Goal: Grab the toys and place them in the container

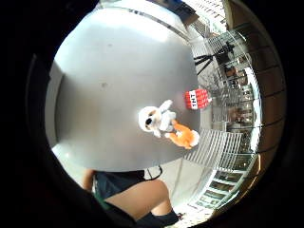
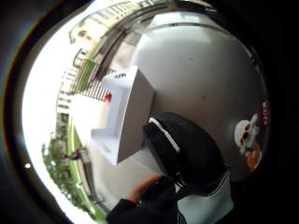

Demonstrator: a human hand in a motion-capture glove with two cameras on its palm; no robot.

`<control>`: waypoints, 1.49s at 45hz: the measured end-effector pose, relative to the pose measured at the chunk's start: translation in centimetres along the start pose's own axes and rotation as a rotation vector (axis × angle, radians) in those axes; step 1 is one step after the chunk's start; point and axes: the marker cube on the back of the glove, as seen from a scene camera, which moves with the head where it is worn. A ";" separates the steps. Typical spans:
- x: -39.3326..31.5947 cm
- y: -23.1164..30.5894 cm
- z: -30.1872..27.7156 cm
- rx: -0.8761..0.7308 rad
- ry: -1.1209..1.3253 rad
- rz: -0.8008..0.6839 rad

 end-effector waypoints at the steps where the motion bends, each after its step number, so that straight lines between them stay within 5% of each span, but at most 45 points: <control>1: 0.1 0.0 0.0 0.000 0.001 0.000; 34: 8.1 3.8 1.2 0.003 0.034 0.049; 67: 18.5 9.3 16.9 -0.280 -0.052 0.254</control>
